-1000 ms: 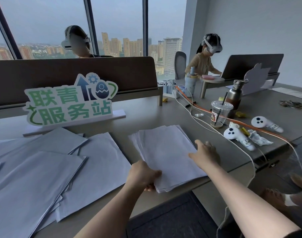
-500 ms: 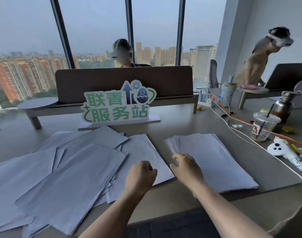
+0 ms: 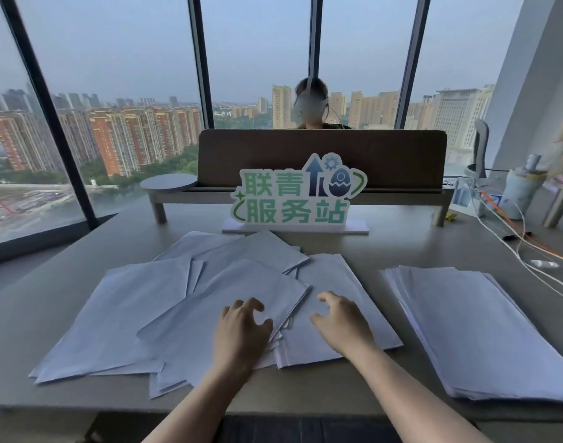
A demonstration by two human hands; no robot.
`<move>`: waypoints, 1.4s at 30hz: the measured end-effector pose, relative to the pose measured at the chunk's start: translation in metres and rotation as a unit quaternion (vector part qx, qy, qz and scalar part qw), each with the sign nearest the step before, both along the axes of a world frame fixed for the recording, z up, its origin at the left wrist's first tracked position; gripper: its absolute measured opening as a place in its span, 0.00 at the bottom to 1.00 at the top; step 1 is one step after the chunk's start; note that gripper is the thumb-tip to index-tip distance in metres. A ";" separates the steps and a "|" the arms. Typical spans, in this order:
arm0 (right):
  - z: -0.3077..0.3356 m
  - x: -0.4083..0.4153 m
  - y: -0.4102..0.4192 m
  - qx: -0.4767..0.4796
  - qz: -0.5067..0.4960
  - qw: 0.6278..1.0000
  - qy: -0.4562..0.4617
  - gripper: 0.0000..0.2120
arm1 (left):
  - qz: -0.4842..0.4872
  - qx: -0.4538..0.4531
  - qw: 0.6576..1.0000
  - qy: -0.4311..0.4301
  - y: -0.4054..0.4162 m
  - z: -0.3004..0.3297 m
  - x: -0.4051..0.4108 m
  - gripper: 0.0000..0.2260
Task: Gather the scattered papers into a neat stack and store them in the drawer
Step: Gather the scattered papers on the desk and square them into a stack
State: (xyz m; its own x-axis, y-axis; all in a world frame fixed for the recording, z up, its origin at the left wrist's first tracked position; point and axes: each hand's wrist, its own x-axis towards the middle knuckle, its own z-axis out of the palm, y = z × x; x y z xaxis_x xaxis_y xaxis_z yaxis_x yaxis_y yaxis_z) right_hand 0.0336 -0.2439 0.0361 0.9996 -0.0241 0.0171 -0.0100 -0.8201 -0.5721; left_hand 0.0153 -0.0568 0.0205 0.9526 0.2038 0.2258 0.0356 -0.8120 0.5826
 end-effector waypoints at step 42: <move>-0.006 0.043 0.081 0.147 -0.081 0.983 -0.074 0.05 | 0.013 -0.070 0.997 0.002 0.082 -0.013 -0.009 0.16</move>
State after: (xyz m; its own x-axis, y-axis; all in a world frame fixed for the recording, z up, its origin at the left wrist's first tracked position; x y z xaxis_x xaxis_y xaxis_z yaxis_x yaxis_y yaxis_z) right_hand 0.0762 -0.1634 0.0305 0.9692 -0.2092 0.1301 -0.0263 -0.6129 -0.7897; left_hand 0.0059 0.0252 0.0078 0.9472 0.2585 0.1895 0.0586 -0.7209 0.6906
